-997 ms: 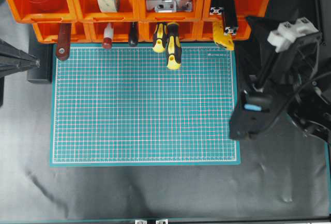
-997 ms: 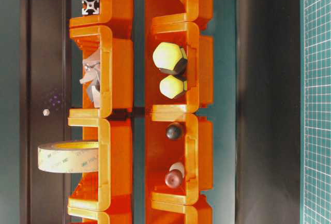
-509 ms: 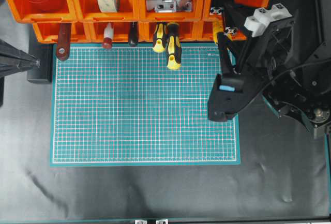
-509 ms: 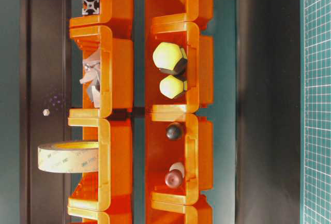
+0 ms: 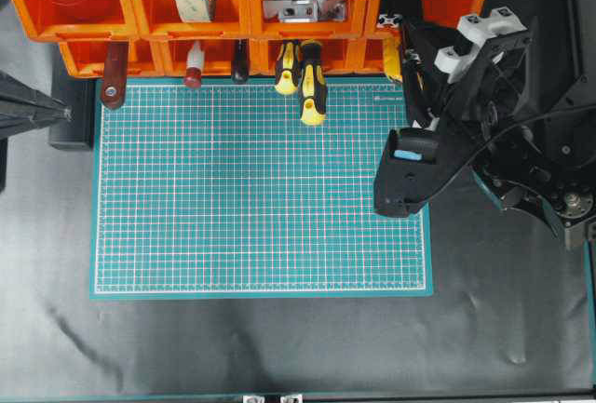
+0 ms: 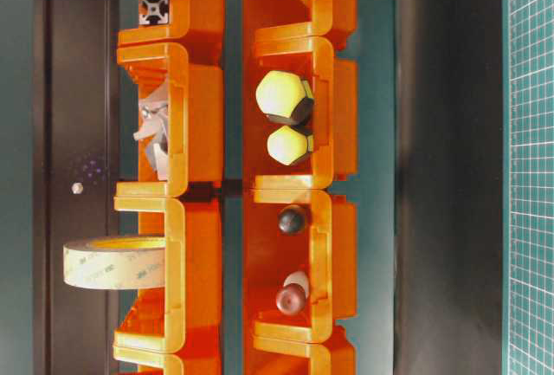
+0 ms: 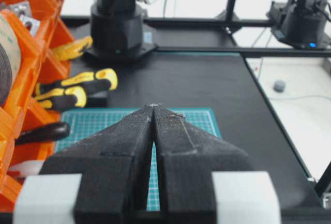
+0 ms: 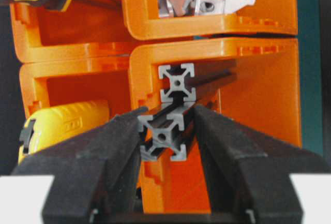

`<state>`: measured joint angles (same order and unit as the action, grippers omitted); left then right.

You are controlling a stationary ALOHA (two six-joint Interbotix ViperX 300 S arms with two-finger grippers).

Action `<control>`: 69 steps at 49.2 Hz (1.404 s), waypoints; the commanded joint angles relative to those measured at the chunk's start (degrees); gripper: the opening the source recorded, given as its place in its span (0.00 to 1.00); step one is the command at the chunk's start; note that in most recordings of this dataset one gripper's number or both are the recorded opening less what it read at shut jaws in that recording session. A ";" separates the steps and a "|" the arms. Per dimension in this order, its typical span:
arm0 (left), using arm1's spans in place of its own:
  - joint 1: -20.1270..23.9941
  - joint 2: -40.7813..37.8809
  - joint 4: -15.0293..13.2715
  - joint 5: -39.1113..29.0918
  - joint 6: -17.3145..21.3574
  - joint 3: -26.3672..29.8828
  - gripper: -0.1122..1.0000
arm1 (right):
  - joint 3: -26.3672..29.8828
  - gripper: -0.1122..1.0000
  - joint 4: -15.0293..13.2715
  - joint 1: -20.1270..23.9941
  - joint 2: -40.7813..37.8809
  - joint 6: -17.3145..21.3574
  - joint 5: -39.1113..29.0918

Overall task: Pick frame from container rack with right arm.
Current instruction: 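Close the right gripper on a black extrusion bar and pull it out, then carry the black bar with the right gripper over the mat center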

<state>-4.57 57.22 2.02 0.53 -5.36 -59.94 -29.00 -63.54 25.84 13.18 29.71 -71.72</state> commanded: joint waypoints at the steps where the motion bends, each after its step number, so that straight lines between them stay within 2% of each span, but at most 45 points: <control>1: -0.09 -0.09 0.18 0.26 -0.18 1.67 0.10 | 2.20 0.36 -0.62 1.23 0.79 0.09 -1.93; 12: -0.09 0.00 0.18 0.26 -0.09 1.67 0.10 | 5.98 0.33 -4.22 4.83 1.32 -1.14 -10.02; 26: 0.44 1.76 0.26 0.18 0.00 1.58 0.10 | 14.33 0.33 -5.19 13.10 -0.26 -8.44 -16.35; 35: 0.53 2.55 0.26 0.18 0.00 1.67 0.10 | 19.51 0.33 -8.96 18.90 -4.75 -10.63 -20.39; 47: 1.32 2.64 0.18 0.18 -0.18 1.76 0.10 | 26.10 0.33 -9.40 23.38 -14.06 -11.25 -22.85; 51: 1.32 2.90 0.18 0.18 -0.18 1.85 0.10 | 27.86 0.33 -8.09 24.26 -17.49 -11.43 -23.47; 60: 1.41 4.22 0.18 0.18 -0.18 2.20 0.10 | 29.97 0.33 -2.99 25.75 -22.68 -11.69 -22.85; 69: 1.58 5.54 0.18 0.18 0.09 2.64 0.10 | 30.06 0.33 2.55 26.19 -25.66 -11.78 -17.93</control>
<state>-3.25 62.58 2.02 0.44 -5.36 -59.24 -0.18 -62.84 51.94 -12.57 17.84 -92.37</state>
